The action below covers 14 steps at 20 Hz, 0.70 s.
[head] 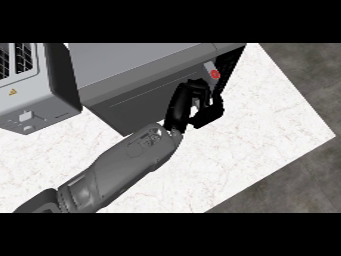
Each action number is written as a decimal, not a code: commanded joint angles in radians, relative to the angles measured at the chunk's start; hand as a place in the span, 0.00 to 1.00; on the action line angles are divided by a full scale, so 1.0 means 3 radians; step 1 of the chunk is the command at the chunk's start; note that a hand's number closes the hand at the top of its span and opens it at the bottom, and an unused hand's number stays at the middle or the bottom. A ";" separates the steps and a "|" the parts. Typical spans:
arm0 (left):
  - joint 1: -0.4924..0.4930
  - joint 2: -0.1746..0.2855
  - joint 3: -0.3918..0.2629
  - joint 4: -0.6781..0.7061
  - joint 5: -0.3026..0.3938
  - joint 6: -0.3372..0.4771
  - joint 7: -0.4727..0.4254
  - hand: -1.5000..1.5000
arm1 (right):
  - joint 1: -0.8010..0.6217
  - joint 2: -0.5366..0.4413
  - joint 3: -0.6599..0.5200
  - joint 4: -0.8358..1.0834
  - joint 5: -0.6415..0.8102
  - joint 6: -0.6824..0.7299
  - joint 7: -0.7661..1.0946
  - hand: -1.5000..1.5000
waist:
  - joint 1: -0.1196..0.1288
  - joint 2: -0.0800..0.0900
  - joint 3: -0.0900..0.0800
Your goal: Pick up the milk, place it into the microwave and close the microwave
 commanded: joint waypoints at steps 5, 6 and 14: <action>-0.0319 -0.0131 0.0362 0.0425 0.0167 0.0389 0.0029 1.00 | -0.0020 -0.0093 -0.0169 0.0070 -0.0154 -0.0051 0.0060 0.00 | 0.0182 -0.0013 -0.0005; -0.0329 -0.0131 0.0340 0.0422 0.0196 0.0393 0.0024 1.00 | -0.0011 -0.0109 -0.0185 0.0050 -0.0155 -0.0040 0.0058 0.00 | 0.0170 -0.0019 -0.0006; -0.0303 0.0063 0.0137 0.0594 0.0377 0.0072 -0.0031 1.00 | 0.0033 -0.0202 -0.0386 0.0034 -0.0229 -0.0113 0.0092 0.00 | 0.0360 -0.0005 -0.0015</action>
